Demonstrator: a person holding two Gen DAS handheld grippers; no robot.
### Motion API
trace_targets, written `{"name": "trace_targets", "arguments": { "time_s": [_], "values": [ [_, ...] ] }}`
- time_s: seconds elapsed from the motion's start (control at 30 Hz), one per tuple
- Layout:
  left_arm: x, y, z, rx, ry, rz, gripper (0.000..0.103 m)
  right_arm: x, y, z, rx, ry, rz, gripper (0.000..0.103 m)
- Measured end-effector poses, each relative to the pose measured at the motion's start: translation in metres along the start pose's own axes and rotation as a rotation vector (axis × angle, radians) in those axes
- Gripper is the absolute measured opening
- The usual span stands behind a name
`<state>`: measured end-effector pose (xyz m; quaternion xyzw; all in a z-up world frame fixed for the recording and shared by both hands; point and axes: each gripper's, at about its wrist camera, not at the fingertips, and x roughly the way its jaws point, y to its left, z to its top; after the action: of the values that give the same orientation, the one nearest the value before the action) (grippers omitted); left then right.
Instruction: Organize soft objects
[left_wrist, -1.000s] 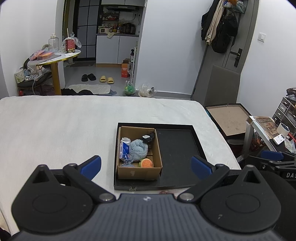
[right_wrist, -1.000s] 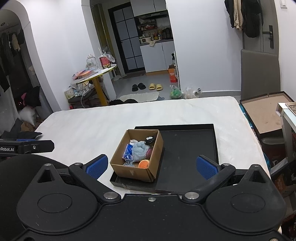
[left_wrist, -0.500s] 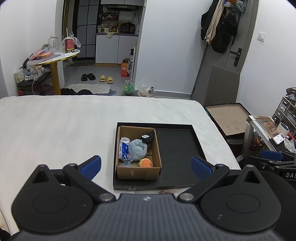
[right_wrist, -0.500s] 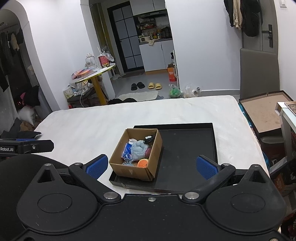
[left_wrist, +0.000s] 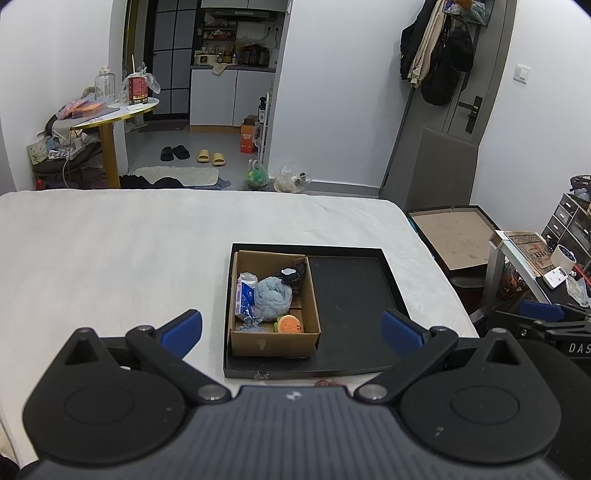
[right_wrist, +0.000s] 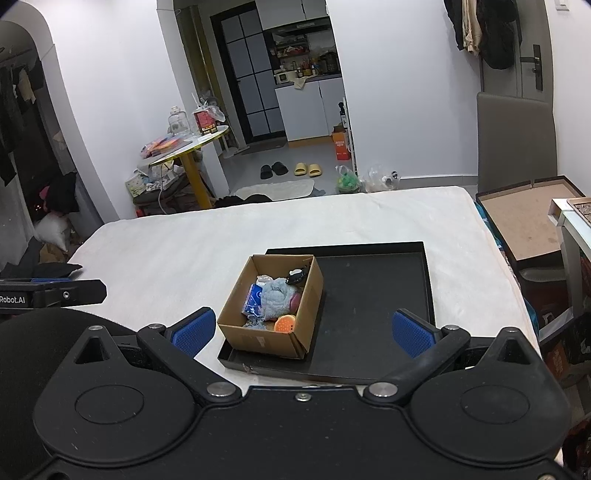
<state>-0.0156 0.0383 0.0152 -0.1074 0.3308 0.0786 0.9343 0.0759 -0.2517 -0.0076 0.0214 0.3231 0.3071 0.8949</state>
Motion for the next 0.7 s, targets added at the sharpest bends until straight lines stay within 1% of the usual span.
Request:
{"name": "trace_targets", "arguments": {
  "time_s": [0.7],
  "values": [
    [-0.0006,-0.0016,0.0021,-0.006,0.003,-0.009,0.102,0.0003,-0.0013,-0.0020,0.003,-0.001,-0.003,0.103]
  ]
}}
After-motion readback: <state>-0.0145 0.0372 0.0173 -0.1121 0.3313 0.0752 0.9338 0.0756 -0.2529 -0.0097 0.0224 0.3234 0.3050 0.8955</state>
